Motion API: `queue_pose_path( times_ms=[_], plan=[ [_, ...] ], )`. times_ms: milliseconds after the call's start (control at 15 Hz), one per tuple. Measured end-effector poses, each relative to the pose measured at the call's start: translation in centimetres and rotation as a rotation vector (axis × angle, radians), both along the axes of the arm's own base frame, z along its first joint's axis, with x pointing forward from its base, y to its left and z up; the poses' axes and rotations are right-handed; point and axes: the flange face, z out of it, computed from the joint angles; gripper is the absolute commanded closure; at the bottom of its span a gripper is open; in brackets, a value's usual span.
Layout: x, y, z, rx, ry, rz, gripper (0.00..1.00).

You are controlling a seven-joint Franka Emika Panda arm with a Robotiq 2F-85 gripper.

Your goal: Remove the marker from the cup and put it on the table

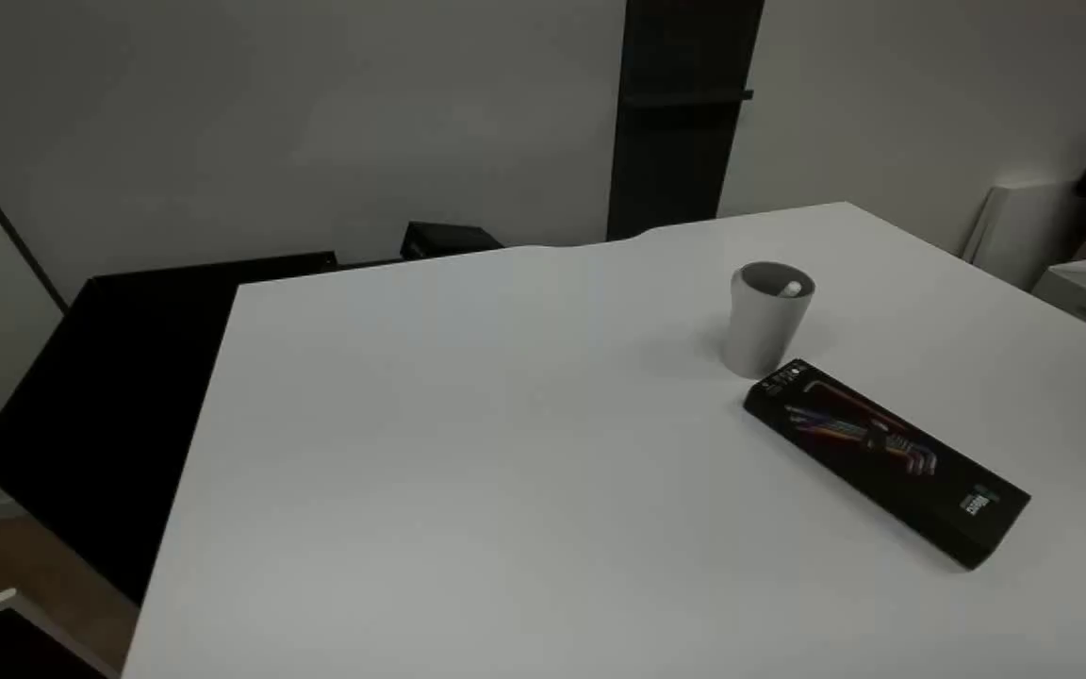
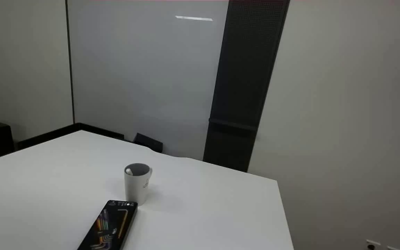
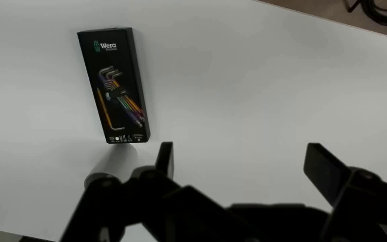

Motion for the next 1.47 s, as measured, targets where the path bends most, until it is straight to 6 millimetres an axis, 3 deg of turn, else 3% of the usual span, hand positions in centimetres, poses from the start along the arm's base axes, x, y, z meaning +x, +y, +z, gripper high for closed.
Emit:
queue_pose_path(
  times_ms=[1067,1267,1467],
  plan=[
    [0.0,-0.1,0.0,-0.003,0.001,0.001,0.00],
    [0.7,-1.1,-0.4,-0.001,0.001,-0.009,0.00],
    [2.2,-3.4,-0.5,-0.006,-0.034,-0.031,0.00]
  ],
)
